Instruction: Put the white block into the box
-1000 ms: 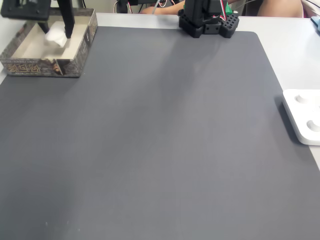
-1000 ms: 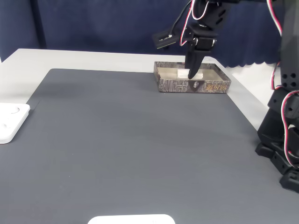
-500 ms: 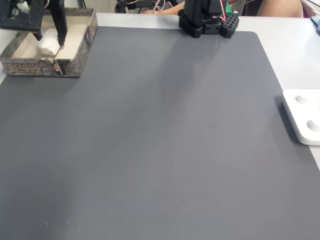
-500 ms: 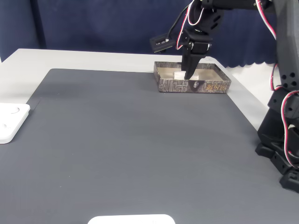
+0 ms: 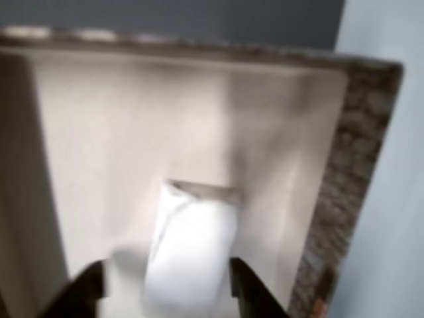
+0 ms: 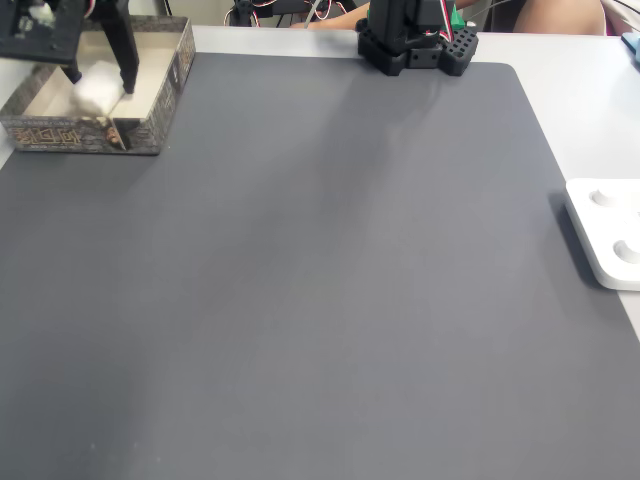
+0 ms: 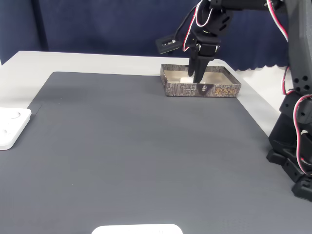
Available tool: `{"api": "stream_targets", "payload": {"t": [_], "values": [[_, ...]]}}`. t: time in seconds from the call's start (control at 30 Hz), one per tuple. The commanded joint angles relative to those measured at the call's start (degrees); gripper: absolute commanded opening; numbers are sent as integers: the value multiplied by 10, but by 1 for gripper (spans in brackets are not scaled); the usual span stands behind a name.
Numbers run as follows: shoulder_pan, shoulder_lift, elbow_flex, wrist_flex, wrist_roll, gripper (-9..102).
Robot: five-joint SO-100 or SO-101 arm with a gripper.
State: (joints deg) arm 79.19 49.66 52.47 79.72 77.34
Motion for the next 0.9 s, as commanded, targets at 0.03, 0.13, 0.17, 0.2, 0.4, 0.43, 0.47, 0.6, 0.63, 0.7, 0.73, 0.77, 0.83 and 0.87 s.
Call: {"api": "stream_targets", "payload": {"t": [0.03,0.13,0.17,0.2,0.4,0.43,0.47,0.6,0.63,0.7,0.73,0.77,0.83,0.87], "values": [[-5,33,-34,-17,-8,37],[-10,47,-36,-17,-8,38],[-12,51,-36,-18,-8,38],[-15,57,-36,-20,-8,38],[-20,115,-17,-21,-29,38],[-20,131,-9,-20,-35,38],[-22,146,-1,-20,-41,37],[-34,199,38,-20,-67,37],[-38,216,60,-19,-80,35],[-47,252,113,-19,-114,32],[-51,270,138,-18,-131,31],[-57,287,159,-16,-148,29],[-71,324,200,-12,-163,27],[-79,343,220,-11,-167,26]]}}
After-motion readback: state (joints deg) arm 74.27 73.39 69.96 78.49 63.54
